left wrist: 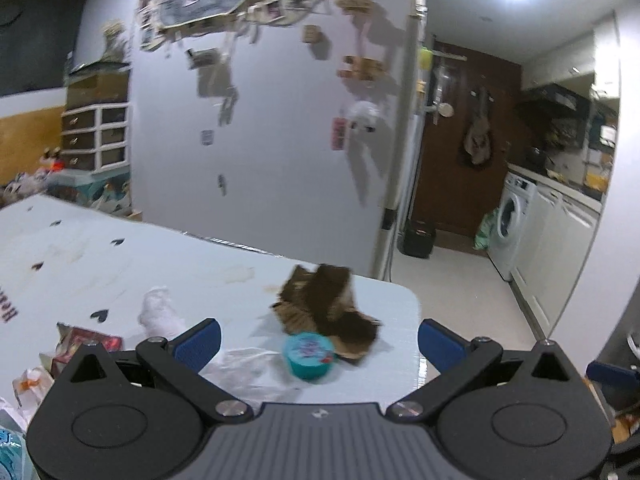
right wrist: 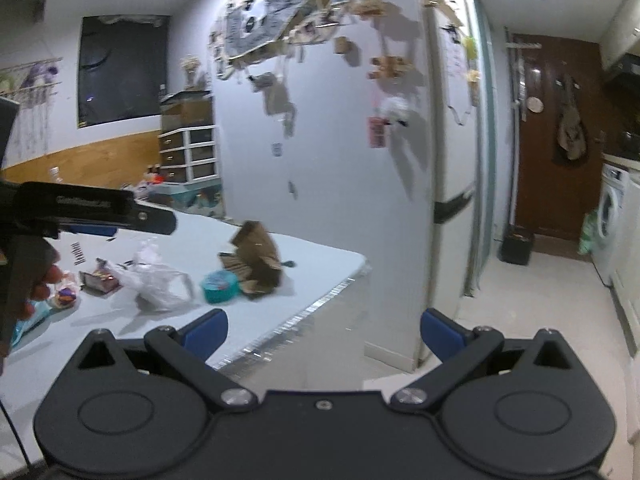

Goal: Collect trash
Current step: 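Move both tools toward the white plastic bag and teal round tin, then grasp the white plastic bag with the left tool while the right tool grasps the teal tin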

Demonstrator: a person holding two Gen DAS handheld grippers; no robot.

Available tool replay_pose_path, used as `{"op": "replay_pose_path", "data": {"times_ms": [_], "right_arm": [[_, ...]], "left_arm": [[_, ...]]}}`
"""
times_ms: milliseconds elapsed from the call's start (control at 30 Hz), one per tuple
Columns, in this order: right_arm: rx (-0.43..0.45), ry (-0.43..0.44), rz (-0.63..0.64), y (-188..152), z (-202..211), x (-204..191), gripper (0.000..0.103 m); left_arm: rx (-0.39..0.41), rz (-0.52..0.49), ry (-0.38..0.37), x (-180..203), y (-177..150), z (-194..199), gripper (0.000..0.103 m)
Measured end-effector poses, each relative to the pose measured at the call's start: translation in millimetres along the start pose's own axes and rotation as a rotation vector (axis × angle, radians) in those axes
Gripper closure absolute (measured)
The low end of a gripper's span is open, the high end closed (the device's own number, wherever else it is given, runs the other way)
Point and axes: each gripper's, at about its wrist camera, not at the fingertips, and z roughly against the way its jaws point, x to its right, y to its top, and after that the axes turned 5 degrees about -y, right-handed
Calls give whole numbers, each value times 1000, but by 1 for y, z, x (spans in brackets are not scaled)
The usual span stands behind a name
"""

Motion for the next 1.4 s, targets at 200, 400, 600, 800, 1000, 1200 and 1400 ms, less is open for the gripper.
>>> {"op": "replay_pose_path", "data": {"times_ms": [200,400,600,800,1000,1200,1400], "right_arm": [[4,41,19,-1,-28,-34,0],[11,34,79,-2,-53,-57,0],[13,22,109,2,-80,-73,0],[11,22,146,6,-108,-85,0],[19,41,155,5,-133,-93,0],[-32,-22,253,9,-153,-110,0],[-24,20,314,17,-160,-119,3]], "left_arm": [[-11,127,27,-52,-5,-19,0],[-44,252,39,-94,-11,-39,0],[-95,321,97,-118,-15,-66,0],[-116,307,99,-119,-11,-84,0],[-141,226,107,-119,-13,-90,0],[-180,183,105,-129,-16,-89,1],[-219,112,17,-136,-16,-77,9]]}}
